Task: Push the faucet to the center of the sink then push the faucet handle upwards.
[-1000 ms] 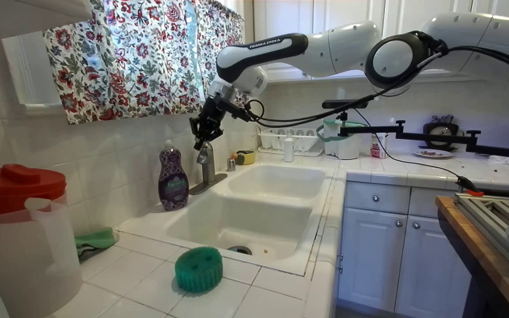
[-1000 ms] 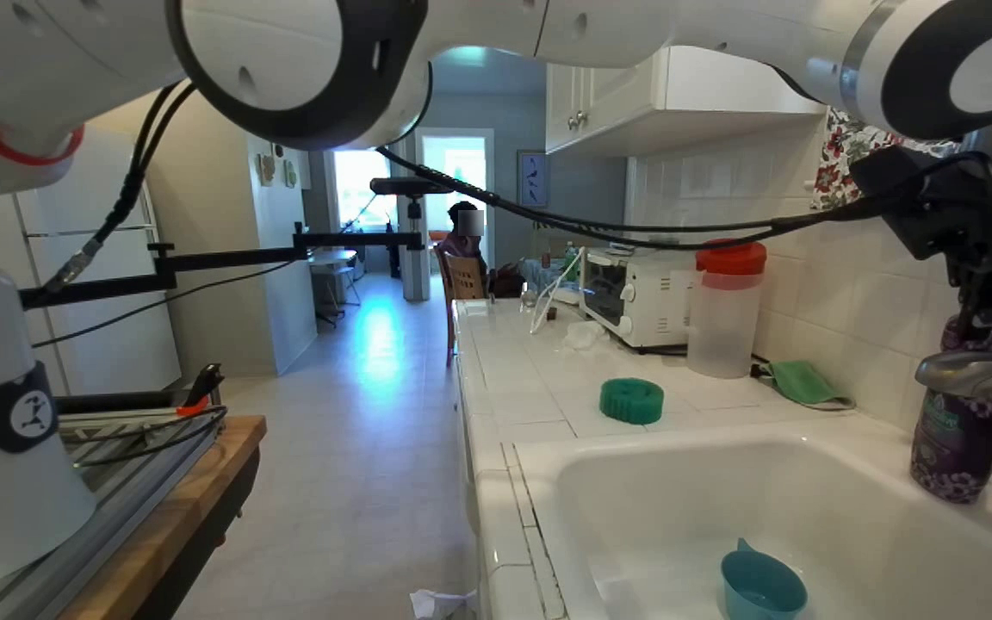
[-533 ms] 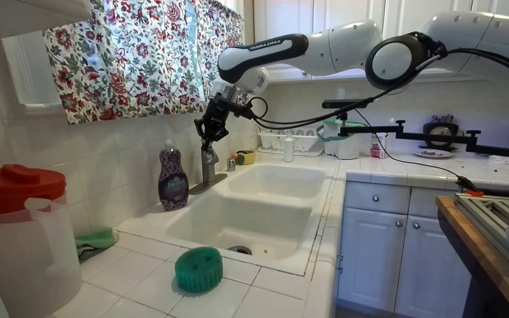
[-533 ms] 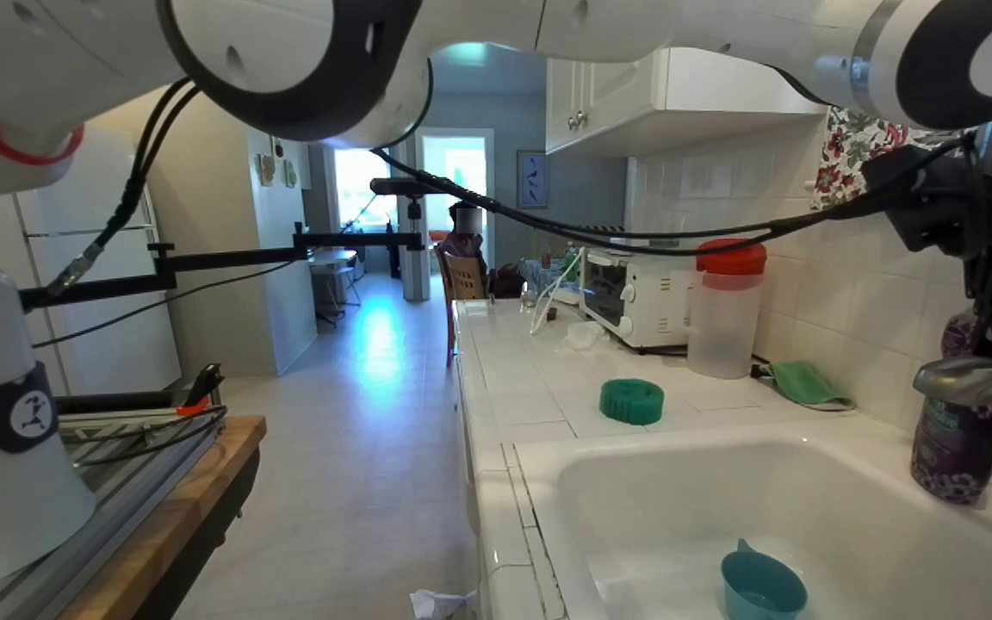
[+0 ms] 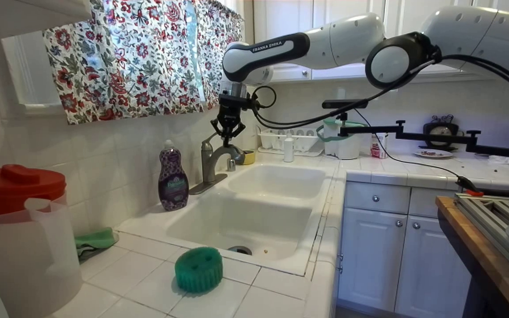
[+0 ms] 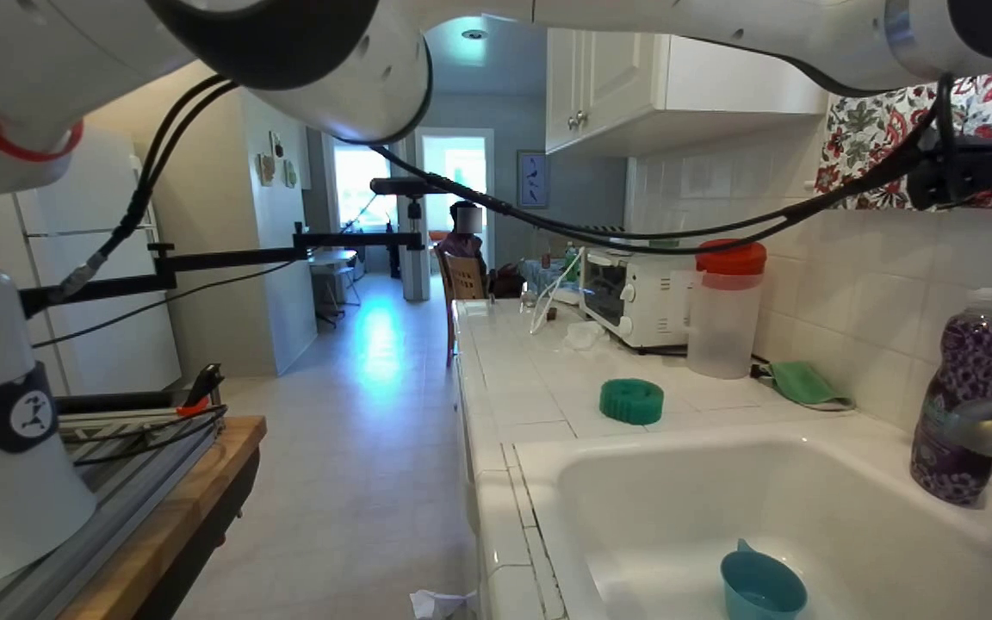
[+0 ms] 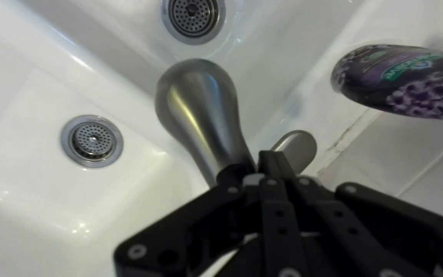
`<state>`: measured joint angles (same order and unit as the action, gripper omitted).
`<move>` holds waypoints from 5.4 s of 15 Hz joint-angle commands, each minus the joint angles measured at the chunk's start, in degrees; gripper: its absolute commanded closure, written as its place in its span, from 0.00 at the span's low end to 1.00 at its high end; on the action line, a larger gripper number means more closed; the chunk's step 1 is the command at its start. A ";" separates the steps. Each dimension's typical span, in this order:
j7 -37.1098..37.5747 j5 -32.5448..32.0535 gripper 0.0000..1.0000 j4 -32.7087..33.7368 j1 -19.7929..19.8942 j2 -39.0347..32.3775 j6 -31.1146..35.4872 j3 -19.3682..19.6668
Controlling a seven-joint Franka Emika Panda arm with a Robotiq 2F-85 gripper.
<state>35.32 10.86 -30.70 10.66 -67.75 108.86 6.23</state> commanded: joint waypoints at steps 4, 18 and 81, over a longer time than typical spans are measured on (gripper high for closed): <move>-2.42 -0.01 1.00 0.09 -0.04 -0.03 -11.59 0.09; 5.89 -12.31 1.00 5.53 -5.11 1.06 6.01 5.02; 33.40 -12.85 0.82 5.93 2.31 -6.82 26.94 1.88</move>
<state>72.19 -3.35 -26.04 12.60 -73.34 133.91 9.08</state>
